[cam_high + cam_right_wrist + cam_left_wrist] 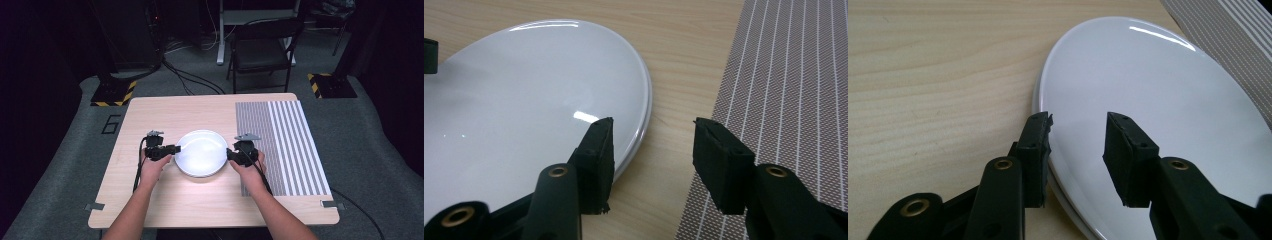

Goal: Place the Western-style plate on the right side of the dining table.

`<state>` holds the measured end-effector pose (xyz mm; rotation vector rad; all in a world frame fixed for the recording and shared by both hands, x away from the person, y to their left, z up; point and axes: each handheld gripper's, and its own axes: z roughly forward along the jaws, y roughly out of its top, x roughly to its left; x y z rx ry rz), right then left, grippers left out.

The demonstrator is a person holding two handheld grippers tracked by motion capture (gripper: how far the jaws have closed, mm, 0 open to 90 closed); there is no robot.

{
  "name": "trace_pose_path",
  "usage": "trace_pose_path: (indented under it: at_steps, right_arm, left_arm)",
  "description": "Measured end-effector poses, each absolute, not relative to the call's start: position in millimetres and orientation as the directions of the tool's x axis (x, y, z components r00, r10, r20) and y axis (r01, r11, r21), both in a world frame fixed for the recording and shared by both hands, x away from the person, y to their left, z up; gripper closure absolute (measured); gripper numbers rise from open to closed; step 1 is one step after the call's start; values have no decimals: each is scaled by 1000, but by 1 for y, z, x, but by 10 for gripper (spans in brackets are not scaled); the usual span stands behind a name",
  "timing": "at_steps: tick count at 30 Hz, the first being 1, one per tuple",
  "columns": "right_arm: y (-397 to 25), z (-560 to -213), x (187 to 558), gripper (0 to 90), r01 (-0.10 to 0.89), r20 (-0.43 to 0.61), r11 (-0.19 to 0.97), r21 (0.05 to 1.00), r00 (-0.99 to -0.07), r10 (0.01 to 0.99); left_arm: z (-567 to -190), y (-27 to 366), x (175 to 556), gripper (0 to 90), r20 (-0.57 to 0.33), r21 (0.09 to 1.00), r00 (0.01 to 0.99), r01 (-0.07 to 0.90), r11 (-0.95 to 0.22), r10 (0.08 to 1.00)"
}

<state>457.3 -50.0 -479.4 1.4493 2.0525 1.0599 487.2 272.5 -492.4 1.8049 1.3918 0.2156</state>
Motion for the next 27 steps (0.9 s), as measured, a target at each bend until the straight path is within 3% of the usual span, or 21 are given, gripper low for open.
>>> trace_pose_path:
  at_steps: [27]
  right_arm:
    - [-34,-504,471,460,680,171,120,724,-345,923]
  left_arm:
    - [-497,273,487,623,-392,674,372,739,-13,841]
